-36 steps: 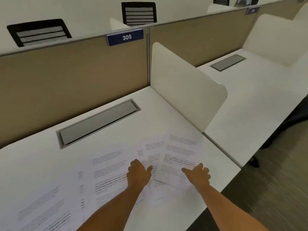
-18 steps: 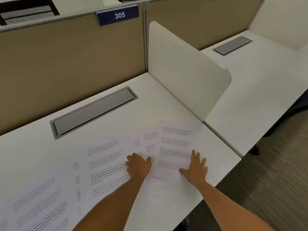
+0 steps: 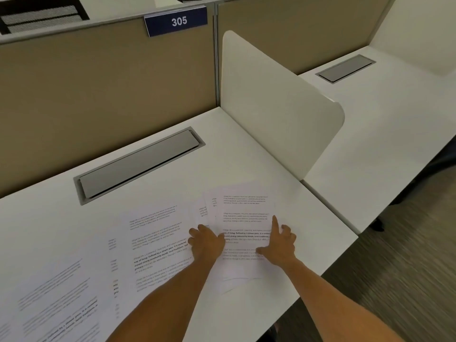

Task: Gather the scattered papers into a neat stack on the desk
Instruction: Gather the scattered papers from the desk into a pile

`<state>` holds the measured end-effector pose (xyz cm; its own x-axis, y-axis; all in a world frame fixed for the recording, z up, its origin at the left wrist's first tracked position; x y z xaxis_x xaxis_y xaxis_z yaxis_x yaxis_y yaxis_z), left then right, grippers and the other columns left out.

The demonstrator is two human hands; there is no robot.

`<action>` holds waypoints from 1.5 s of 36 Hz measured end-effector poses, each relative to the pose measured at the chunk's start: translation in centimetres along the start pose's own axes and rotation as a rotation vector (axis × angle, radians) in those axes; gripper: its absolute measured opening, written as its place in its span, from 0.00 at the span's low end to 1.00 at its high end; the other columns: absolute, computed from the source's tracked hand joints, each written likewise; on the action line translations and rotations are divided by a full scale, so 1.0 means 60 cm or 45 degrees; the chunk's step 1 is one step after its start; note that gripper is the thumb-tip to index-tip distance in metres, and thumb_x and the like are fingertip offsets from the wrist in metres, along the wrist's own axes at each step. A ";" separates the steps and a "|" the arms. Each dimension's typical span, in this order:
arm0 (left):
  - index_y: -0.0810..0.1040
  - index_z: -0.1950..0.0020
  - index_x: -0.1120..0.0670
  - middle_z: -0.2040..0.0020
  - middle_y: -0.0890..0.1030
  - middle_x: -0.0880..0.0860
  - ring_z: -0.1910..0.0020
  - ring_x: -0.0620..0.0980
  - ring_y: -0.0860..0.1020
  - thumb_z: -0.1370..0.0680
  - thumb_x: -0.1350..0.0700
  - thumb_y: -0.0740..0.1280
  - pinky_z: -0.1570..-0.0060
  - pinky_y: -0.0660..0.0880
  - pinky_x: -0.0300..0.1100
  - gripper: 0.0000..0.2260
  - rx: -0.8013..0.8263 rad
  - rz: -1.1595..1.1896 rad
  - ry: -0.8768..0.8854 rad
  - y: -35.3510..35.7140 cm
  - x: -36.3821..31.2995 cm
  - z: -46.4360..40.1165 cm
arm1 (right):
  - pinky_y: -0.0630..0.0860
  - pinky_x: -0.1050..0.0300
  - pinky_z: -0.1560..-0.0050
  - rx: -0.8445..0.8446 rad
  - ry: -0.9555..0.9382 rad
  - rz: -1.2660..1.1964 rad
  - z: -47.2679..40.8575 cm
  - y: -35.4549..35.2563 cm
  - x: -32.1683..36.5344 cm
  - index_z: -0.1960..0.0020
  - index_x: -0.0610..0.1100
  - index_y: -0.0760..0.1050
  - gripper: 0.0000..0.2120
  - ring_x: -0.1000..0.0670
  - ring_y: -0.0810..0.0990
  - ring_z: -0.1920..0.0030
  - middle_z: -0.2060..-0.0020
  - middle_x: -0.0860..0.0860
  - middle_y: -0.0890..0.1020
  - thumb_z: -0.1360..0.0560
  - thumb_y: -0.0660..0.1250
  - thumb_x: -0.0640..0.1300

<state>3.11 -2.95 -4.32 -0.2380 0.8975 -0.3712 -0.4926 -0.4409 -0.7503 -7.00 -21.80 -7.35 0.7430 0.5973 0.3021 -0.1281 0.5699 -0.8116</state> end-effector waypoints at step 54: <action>0.63 0.27 0.61 0.30 0.72 0.59 0.32 0.58 0.72 0.24 0.41 0.68 0.34 0.71 0.50 0.34 0.122 0.485 0.187 -0.060 0.078 0.019 | 0.84 0.55 0.56 0.124 -0.134 -1.211 0.064 -0.098 0.113 0.47 0.49 0.81 0.19 0.49 0.88 0.56 0.51 0.50 0.88 0.32 0.76 0.30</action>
<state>2.83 2.87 -2.72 -0.2999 0.6572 -0.6914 -0.4694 -0.7326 -0.4928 -3.72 -18.92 1.41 0.5016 -0.0944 0.8599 0.4403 0.8835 -0.1599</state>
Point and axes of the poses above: each hand's wrist, its own z-axis away from the middle knuckle, its own y-axis out of the palm, x = y × z, the point moved 3 cm from there along -z, towards the middle knuckle
